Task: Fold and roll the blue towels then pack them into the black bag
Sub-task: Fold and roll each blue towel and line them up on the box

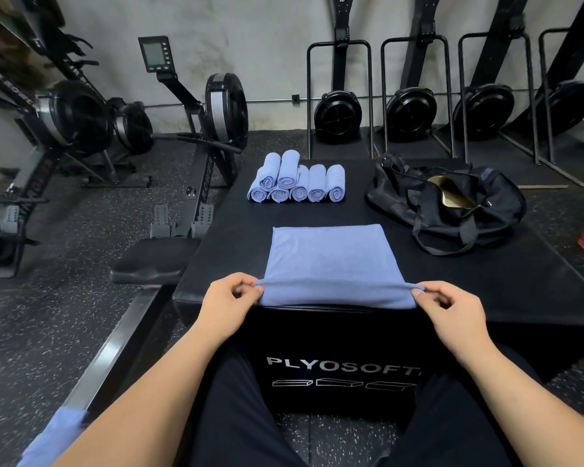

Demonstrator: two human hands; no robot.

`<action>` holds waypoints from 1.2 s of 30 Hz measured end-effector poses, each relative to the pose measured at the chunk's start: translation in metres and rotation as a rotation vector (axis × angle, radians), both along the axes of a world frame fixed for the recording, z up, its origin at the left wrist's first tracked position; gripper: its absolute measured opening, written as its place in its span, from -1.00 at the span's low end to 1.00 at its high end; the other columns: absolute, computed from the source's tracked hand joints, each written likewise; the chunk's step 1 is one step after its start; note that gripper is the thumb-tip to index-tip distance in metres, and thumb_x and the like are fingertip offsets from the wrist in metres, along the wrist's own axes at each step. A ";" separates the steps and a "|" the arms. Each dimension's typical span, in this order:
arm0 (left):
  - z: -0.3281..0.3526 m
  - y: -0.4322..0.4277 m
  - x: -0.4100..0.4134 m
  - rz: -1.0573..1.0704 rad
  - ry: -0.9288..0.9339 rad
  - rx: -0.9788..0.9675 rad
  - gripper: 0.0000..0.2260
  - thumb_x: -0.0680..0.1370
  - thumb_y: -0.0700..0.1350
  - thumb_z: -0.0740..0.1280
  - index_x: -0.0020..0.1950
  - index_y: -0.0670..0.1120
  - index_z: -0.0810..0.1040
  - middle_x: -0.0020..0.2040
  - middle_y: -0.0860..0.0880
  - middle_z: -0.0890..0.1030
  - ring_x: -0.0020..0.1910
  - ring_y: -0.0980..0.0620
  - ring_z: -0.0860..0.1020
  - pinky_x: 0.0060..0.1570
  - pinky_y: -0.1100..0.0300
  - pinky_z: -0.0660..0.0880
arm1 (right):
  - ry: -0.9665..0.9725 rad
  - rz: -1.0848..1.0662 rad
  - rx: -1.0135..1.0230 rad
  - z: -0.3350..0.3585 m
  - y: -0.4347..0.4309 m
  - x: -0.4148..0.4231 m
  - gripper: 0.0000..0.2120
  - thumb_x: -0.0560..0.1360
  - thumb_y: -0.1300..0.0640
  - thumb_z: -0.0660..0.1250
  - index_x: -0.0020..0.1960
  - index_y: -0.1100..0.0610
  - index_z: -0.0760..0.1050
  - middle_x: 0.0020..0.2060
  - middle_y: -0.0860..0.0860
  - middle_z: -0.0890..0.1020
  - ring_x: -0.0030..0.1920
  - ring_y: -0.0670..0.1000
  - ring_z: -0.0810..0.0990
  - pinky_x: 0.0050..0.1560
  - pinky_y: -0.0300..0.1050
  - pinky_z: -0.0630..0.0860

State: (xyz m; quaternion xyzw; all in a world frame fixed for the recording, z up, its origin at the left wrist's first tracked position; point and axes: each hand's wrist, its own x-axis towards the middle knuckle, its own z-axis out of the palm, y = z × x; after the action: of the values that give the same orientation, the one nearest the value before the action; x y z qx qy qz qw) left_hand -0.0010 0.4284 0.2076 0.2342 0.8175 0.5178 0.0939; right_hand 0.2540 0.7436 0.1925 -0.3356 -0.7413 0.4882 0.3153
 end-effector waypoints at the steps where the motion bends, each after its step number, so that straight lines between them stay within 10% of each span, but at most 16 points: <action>1: 0.001 0.000 0.001 -0.002 -0.034 0.028 -0.95 0.57 -0.15 0.49 -0.08 -0.03 0.69 -0.35 0.06 0.61 -0.32 0.14 0.49 -0.10 0.19 0.46 | 0.009 -0.001 -0.014 0.002 0.000 0.001 -0.90 0.52 0.14 0.52 -0.07 -0.07 0.73 -0.24 0.07 0.71 -0.20 -0.02 0.60 -0.01 -0.05 0.53; 9: 0.012 0.021 -0.007 0.046 -0.119 0.157 -0.97 0.58 -0.15 0.49 -0.04 -0.03 0.72 -0.19 -0.11 0.72 -0.21 0.04 0.64 -0.02 0.10 0.59 | -0.002 -0.027 0.063 0.017 0.019 -0.024 -0.89 0.55 0.09 0.50 0.03 -0.07 0.64 -0.39 -0.07 0.63 -0.32 -0.09 0.49 -0.08 -0.10 0.45; 20: 0.011 0.086 -0.070 0.154 0.008 0.093 -0.87 0.58 -0.19 0.42 -0.05 0.06 0.61 -0.34 0.07 0.60 -0.31 0.11 0.51 -0.14 0.16 0.45 | -0.180 0.017 0.153 0.030 0.069 -0.110 -0.82 0.58 0.15 0.41 -0.01 -0.11 0.71 -0.12 -0.17 0.72 -0.07 -0.08 0.64 -0.08 -0.24 0.43; 28: 0.001 0.122 -0.112 0.179 0.039 -0.033 -0.84 0.61 -0.10 0.43 0.10 0.16 0.70 -0.01 0.18 0.72 0.02 0.22 0.65 0.15 0.19 0.55 | -0.243 0.031 0.143 0.033 0.095 -0.161 -0.71 0.53 0.18 0.42 0.17 -0.12 0.70 -0.19 -0.08 0.71 -0.10 -0.09 0.63 -0.11 -0.29 0.43; 36: -0.036 0.124 -0.099 0.090 0.129 -0.186 -0.60 0.58 -0.14 0.42 0.42 0.01 0.56 0.30 0.16 0.59 0.24 0.13 0.55 0.16 0.31 0.34 | -0.361 0.109 0.338 -0.027 0.096 -0.170 -0.53 0.58 0.28 0.34 0.47 0.08 0.53 0.33 -0.01 0.57 0.28 0.07 0.56 0.19 -0.16 0.37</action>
State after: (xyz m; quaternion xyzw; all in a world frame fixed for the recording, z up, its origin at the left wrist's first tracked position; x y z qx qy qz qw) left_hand -0.0995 0.5520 0.1712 0.2203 0.8760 0.4273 0.0392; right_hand 0.0841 0.8394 0.1656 -0.3195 -0.8737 0.3057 0.2028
